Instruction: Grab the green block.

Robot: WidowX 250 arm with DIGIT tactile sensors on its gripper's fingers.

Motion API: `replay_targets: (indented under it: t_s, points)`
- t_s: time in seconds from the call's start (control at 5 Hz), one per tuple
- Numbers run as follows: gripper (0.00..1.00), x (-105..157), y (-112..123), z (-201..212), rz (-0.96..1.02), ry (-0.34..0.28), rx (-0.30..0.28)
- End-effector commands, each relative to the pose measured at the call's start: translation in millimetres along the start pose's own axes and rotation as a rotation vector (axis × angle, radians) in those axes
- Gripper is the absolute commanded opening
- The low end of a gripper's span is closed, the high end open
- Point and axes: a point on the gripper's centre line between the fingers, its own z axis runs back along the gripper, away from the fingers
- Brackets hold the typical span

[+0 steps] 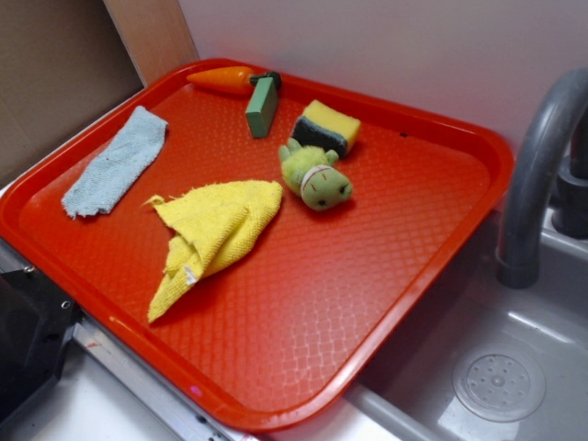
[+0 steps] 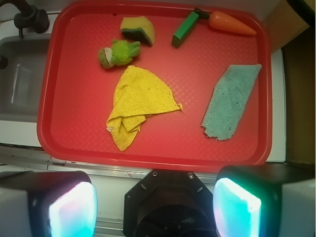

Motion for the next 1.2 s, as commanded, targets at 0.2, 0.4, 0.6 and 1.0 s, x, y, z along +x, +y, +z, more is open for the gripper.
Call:
replay_targets:
  t_s: [0.2,0.4,0.6,1.0]
  points:
    - [1.0,15,8,-9,0.248,-0.069,0.003]
    - [1.0,38,25,-21,0.494,-0.131,0.027]
    - [1.0,57,38,-41,0.639,-0.186,0.058]
    - [1.0,112,60,-96,0.671,-0.248,0.04]
